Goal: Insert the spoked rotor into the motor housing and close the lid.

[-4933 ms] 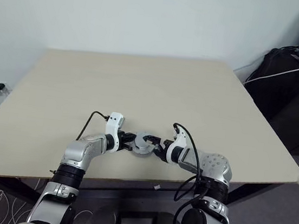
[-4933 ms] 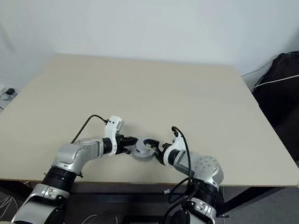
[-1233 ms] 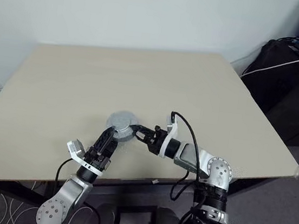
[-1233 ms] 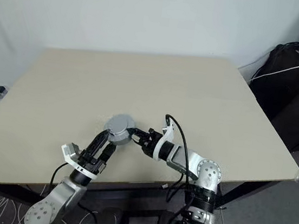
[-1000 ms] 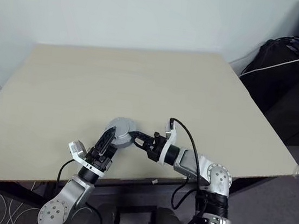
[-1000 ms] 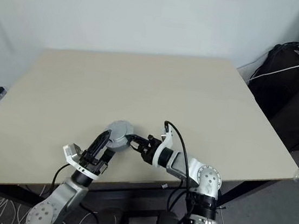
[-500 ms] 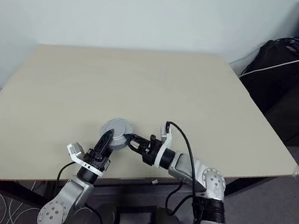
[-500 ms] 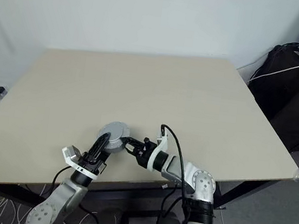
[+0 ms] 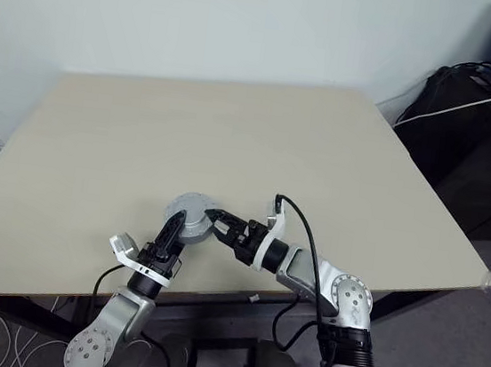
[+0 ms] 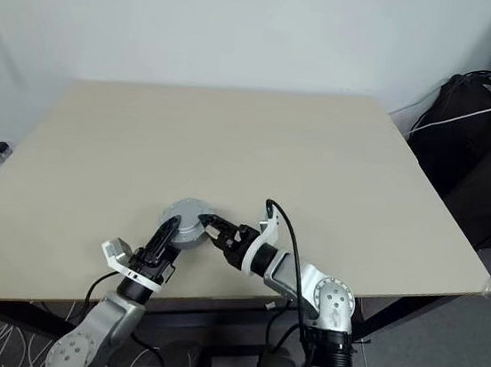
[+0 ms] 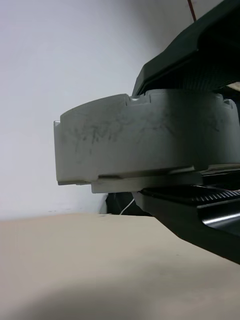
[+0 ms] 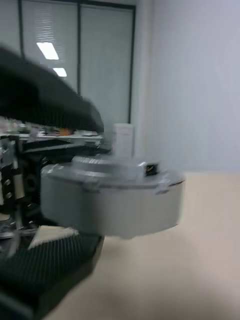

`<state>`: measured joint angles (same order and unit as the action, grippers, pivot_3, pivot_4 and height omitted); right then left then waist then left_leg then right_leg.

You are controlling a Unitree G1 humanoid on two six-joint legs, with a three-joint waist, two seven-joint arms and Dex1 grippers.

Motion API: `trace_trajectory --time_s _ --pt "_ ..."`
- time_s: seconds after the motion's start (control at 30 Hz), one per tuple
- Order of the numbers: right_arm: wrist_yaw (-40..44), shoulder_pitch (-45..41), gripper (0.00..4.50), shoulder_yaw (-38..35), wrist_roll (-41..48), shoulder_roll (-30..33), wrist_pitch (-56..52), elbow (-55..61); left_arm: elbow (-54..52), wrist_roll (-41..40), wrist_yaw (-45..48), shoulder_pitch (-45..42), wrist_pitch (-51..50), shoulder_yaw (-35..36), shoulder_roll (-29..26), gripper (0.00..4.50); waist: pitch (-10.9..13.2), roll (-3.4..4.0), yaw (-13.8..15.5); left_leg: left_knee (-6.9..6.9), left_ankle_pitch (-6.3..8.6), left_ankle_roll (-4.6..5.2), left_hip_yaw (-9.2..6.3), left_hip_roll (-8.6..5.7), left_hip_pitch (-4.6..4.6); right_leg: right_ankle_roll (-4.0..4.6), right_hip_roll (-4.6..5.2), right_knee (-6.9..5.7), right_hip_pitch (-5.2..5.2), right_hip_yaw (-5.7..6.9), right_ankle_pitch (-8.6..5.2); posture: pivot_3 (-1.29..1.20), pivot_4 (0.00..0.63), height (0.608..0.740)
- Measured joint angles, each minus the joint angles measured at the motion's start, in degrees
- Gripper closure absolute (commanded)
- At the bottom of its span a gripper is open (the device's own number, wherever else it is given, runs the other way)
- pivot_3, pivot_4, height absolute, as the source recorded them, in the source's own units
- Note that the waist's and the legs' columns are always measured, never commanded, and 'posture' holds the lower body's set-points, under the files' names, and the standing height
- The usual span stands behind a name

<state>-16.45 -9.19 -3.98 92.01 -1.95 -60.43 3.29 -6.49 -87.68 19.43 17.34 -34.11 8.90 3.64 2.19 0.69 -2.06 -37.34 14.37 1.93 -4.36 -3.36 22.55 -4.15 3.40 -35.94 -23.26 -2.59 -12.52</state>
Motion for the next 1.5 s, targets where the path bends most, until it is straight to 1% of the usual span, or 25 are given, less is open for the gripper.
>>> trace_trajectory --time_s 0.03,0.17,0.3,0.47,0.6,0.73,0.9,1.03,1.23,1.5 --pt "0.3 0.03 0.01 -0.36 -0.13 0.2 0.58 0.23 0.0 0.04 -0.17 0.09 0.37 -0.02 0.01 2.41 0.0 0.0 0.01 0.0 0.0 0.0 0.0 0.0 0.0 0.0 0.0 0.0 0.0 0.0 0.0 0.0 0.0 0.74" --pt "1.63 1.1 0.0 -1.69 -2.81 1.48 4.0 1.85 0.05 1.49 -0.78 0.2 2.66 -0.01 0.04 2.41 -0.01 -0.01 0.1 -0.01 0.0 0.0 0.01 -0.01 0.0 0.01 0.0 0.0 0.01 0.0 0.01 0.0 0.0 0.74" --pt "4.27 1.84 0.0 -2.73 -8.25 3.66 7.62 2.59 0.85 2.31 -2.54 -0.84 6.43 0.28 0.03 2.41 -0.01 -0.01 0.34 -0.05 -0.01 0.01 0.04 -0.01 -0.01 -0.01 0.0 0.0 0.03 -0.02 0.05 0.0 0.0 0.74" --pt "12.88 4.1 0.0 2.17 -22.69 11.1 10.65 8.34 3.37 4.99 -6.04 -7.72 14.59 2.96 0.2 2.41 -0.02 -0.04 0.9 -0.26 -0.03 0.03 0.07 0.0 0.0 -0.04 -0.05 0.0 0.13 -0.01 0.19 0.0 0.0 0.74" --pt "20.47 6.97 0.0 10.1 -36.87 15.86 16.38 12.95 7.62 7.39 -8.6 -16.58 21.47 6.94 0.74 2.41 -0.12 -0.19 1.26 -0.37 -0.03 0.03 0.11 -0.03 -0.24 -0.25 -0.08 0.08 0.44 -0.02 0.18 0.0 0.0 0.74" --pt "26.34 8.76 0.0 15.32 -48.14 18.22 22.63 13.9 15.59 9.71 -12.07 -23.4 25.37 11.57 0.69 2.41 -0.11 -0.5 1.46 -0.38 -0.02 0.04 0.11 -0.04 -0.54 -0.4 -0.06 0.11 0.64 -0.02 0.13 0.0 0.0 0.74" --pt "30.09 9.79 0.0 17.32 -56.81 18.24 28.05 13.89 24.74 13.29 -12.86 -30.35 25.89 14.66 1.29 2.41 -0.08 -0.95 2.03 -0.44 -0.02 0.04 0.03 -0.07 -0.57 -0.43 -0.05 0.12 0.64 0.0 0.15 0.0 0.0 0.74" --pt "31.66 11.34 0.0 18.39 -61.18 18.25 29.28 13.54 32.01 15.8 -12.72 -35.72 24.88 16.24 1.1 2.41 -0.12 -1.17 2.31 -0.43 -0.02 0.04 0.03 -0.08 -0.57 -0.34 -0.06 0.11 0.68 0.0 0.21 0.0 0.0 0.74" --pt "32.71 12.42 0.0 17.47 -63.47 16.91 29.27 12.91 40.47 20.95 -13.04 -41.58 25.05 19.41 0.61 2.41 -0.11 -1.21 2.25 -0.42 -0.04 0.02 0.05 -0.07 -0.57 -0.3 -0.1 0.07 0.72 0.0 0.24 0.0 0.0 0.74" --pt "32.76 12.79 0.0 16.64 -64.99 15.52 28.93 12.92 44.32 26.76 -16.16 -43.55 27.26 22.73 1.03 2.41 -0.11 -1.24 2.4 -0.41 -0.03 0.02 0.04 -0.04 -0.58 -0.15 -0.08 0.08 0.72 -0.01 0.35 0.0 0.0 0.74"
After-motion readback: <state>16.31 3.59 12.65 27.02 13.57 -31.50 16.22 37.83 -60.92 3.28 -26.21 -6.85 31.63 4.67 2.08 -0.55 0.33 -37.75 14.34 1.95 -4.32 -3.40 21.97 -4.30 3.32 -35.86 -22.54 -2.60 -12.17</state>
